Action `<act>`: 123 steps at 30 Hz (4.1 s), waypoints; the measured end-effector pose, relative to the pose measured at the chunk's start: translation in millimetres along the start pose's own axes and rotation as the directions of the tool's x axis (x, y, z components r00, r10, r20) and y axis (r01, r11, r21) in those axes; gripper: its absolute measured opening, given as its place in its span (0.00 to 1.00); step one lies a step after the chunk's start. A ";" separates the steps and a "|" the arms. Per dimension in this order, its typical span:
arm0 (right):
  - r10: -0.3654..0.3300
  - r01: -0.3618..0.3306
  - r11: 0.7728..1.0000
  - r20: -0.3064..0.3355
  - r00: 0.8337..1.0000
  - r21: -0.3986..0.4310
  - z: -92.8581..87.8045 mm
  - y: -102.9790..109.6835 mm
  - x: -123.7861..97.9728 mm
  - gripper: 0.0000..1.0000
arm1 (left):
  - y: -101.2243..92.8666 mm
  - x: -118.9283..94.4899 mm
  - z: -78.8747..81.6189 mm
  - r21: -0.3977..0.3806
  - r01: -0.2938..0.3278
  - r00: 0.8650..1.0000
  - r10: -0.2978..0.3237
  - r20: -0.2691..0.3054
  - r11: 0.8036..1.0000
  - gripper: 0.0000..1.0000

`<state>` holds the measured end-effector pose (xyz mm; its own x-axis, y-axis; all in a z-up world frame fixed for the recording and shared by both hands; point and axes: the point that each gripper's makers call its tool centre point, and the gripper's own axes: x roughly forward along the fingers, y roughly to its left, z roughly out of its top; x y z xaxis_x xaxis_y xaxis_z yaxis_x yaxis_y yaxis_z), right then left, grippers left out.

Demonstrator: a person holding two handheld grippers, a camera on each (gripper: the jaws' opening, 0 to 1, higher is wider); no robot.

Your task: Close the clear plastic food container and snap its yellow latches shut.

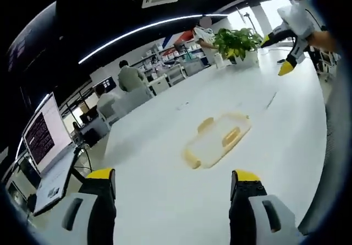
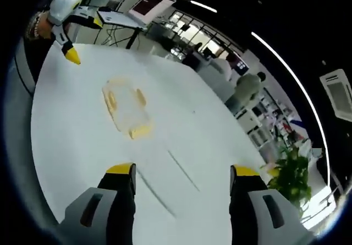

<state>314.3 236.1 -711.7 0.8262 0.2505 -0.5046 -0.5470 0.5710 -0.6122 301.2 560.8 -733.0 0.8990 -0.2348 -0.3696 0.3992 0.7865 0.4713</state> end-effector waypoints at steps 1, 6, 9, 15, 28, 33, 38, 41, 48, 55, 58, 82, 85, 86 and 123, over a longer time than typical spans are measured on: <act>0.001 -0.001 1.000 0.002 1.000 -0.003 1.2 -0.2 1.9 0.67 | 2.4 4.6 2.8 0.021 -0.001 1.000 0.000 0.007 1.000 0.82; 0.045 -0.045 0.999 0.020 0.999 -0.022 12.3 2.0 26.2 0.67 | 12.1 28.1 7.7 0.170 0.006 1.000 -0.004 -0.014 0.985 0.82; 0.064 -0.063 0.996 0.021 0.998 -0.057 17.6 4.7 40.1 0.67 | 12.9 43.0 14.8 0.224 0.013 1.000 -0.013 -0.001 0.974 0.82; 0.095 -0.092 0.992 0.026 0.995 -0.090 23.8 9.4 60.1 0.66 | 6.3 65.0 11.8 0.301 0.047 0.999 -0.040 -0.030 0.952 0.81; 0.211 -0.207 0.951 -0.010 0.977 -0.231 32.4 28.6 106.3 0.65 | -8.1 105.7 7.7 0.458 0.168 0.986 -0.144 -0.087 0.873 0.76; 0.282 -0.283 0.927 -0.039 0.959 -0.248 29.3 41.0 121.0 0.66 | -12.6 117.5 -2.6 0.500 0.223 0.975 -0.181 -0.131 0.837 0.75; 0.345 -0.347 0.913 -0.047 0.938 -0.216 26.7 49.8 128.9 0.66 | -15.5 123.5 -9.3 0.515 0.264 0.964 -0.209 -0.164 0.815 0.74; 0.379 -0.385 0.902 -0.070 0.923 -0.194 22.8 54.3 132.9 0.66 | -16.1 128.0 -11.7 0.504 0.286 0.958 -0.227 -0.178 0.815 0.74; 0.456 -0.479 0.851 -0.151 0.877 -0.214 10.0 67.1 143.3 0.67 | -21.7 136.7 -11.9 0.477 0.339 0.940 -0.275 -0.201 0.811 0.70; 0.539 -0.568 0.810 -0.197 0.819 -0.148 7.4 71.6 153.0 0.65 | -26.9 142.9 -13.1 0.464 0.426 0.904 -0.343 -0.255 0.777 0.67; 0.607 -0.634 0.768 -0.213 0.765 -0.090 6.3 81.5 150.2 0.64 | -35.3 141.5 -20.0 0.423 0.510 0.858 -0.415 -0.301 0.748 0.58; 0.775 -0.808 0.581 -0.238 0.585 -0.095 4.4 110.6 146.2 0.48 | -44.6 153.1 -28.4 0.274 0.694 0.711 -0.572 -0.410 0.666 0.55; 0.777 -0.814 0.571 -0.248 0.579 -0.109 3.7 109.8 145.1 0.47 | -46.9 152.7 -29.5 0.264 0.718 0.686 -0.593 -0.421 0.644 0.52; 0.778 -0.815 0.568 -0.248 0.577 -0.113 3.6 109.6 145.0 0.46 | -48.5 152.0 -29.7 0.267 0.729 0.676 -0.603 -0.425 0.630 0.50; 0.776 -0.829 0.541 -0.298 0.556 -0.139 1.7 108.2 145.3 0.46 | -74.2 131.7 -36.2 0.179 0.872 0.475 -0.697 -0.537 0.456 0.33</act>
<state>375.4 335.6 -850.2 -0.0049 0.3493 -0.9370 -1.0000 -0.0069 0.0026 383.5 492.2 -845.6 0.0523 -0.3528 -0.9343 0.9980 0.0520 0.0362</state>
